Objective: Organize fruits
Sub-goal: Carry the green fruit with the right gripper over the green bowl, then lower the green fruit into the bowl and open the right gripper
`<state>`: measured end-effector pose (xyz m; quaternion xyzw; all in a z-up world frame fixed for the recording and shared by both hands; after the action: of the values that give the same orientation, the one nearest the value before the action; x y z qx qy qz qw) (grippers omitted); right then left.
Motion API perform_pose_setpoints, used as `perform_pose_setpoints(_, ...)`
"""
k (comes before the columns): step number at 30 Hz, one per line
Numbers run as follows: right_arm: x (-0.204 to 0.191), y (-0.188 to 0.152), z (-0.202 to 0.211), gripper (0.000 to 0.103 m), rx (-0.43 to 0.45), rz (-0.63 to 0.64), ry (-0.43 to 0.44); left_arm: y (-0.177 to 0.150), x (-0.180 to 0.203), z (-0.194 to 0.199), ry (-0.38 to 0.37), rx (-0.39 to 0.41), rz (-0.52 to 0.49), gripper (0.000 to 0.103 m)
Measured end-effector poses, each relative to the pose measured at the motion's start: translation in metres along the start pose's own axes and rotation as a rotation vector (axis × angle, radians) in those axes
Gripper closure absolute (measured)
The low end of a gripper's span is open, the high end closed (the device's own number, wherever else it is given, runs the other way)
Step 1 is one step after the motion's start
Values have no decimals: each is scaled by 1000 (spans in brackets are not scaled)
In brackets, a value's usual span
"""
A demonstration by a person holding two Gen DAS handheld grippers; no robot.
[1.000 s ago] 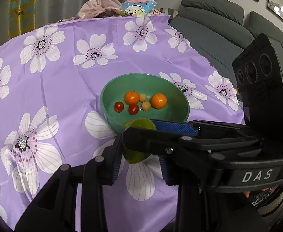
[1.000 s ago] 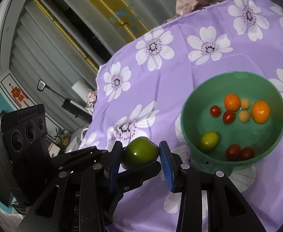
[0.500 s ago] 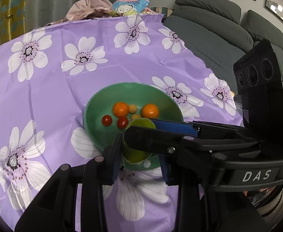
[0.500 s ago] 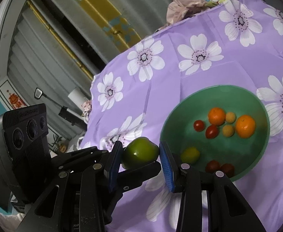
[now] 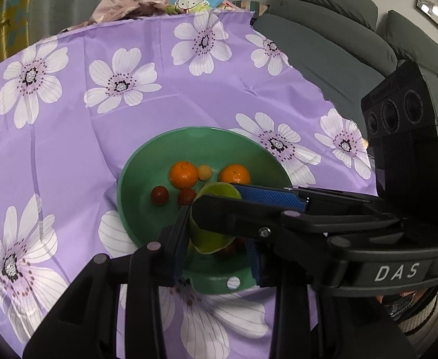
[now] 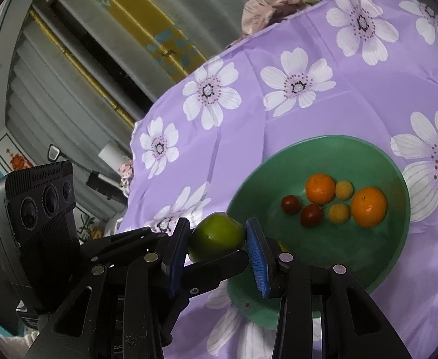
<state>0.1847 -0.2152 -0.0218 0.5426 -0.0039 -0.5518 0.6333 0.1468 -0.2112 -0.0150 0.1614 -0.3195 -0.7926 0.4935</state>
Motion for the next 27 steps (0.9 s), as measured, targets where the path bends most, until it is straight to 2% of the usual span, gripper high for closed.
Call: perform_pose_setpoints(27, 43, 4, -19, 62, -40, -58, -39, 4, -5, -48, -31, -80, 13, 69)
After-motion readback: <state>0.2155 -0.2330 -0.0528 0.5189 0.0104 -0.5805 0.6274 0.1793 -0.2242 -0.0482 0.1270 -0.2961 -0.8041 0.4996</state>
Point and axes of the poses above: each gripper's, at about its wrist camera, not at the fingertips, and z roughly against the way its jaws point, x to its right, y to its top, the point moved 8 cm from there along -z, roughly the way its jaws point, and after that the axes turned 6 degrees about y, right-handed, at the moved point
